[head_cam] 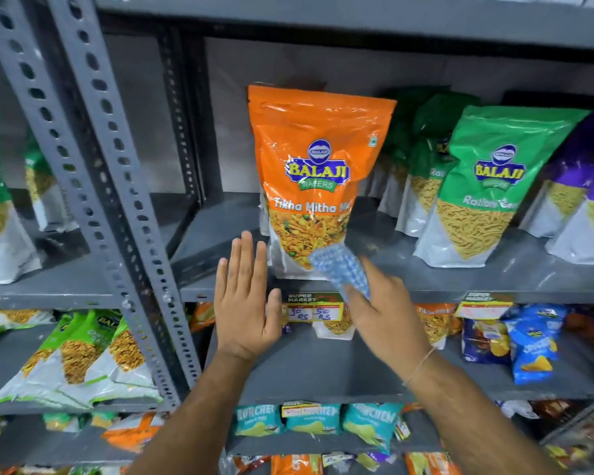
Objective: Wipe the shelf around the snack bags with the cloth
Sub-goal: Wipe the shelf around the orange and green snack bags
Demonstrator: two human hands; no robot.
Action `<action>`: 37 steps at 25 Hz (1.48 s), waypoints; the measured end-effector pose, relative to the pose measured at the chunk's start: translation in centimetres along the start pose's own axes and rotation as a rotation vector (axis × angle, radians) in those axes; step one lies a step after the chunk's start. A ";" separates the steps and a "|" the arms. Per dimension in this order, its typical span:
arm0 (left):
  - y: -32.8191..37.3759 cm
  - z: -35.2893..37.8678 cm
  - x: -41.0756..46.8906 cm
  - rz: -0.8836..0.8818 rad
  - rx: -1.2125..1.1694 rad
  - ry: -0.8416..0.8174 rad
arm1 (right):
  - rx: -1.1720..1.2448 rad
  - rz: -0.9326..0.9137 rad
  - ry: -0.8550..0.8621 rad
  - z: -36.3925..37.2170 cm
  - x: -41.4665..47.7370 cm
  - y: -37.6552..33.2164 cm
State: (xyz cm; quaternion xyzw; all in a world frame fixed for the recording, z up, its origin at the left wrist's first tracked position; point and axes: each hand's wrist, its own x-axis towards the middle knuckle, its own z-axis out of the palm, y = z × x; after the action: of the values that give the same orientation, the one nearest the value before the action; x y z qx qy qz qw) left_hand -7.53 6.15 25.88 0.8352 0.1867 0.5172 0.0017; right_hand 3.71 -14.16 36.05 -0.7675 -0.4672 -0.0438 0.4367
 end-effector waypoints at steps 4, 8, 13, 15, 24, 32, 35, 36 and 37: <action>1.1 1.2 1.7 -0.082 0.087 -0.033 | 0.120 0.085 0.169 -5.0 3.6 2.8; 1.1 2.3 1.9 -0.088 0.214 -0.085 | 0.101 0.130 0.154 -6.8 8.0 4.8; 0.5 2.8 1.8 -0.073 0.268 -0.080 | 0.082 0.177 0.111 -5.1 13.6 6.8; 0.2 2.6 1.7 -0.060 0.271 -0.098 | 0.065 0.216 0.081 -3.7 16.6 7.9; -1.0 3.4 1.7 0.025 0.321 -0.072 | -0.239 0.242 -0.371 3.0 25.3 13.9; -0.7 3.4 1.7 0.025 0.331 -0.022 | -0.313 0.085 -0.617 2.0 22.9 14.1; -0.5 3.3 1.7 0.023 0.335 -0.020 | -0.409 0.017 -0.642 2.0 21.7 15.2; -0.5 3.3 1.7 0.026 0.337 -0.020 | -0.407 0.006 -0.631 1.9 21.4 15.5; -0.5 3.3 1.7 0.028 0.341 -0.021 | -0.396 0.001 -0.620 1.8 21.2 15.7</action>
State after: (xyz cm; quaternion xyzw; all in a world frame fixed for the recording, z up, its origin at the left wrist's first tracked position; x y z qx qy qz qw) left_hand -4.15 7.80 25.71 0.8313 0.2601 0.4692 -0.1454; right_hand 26.79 -1.29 35.15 -0.8142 -0.5595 0.1013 0.1174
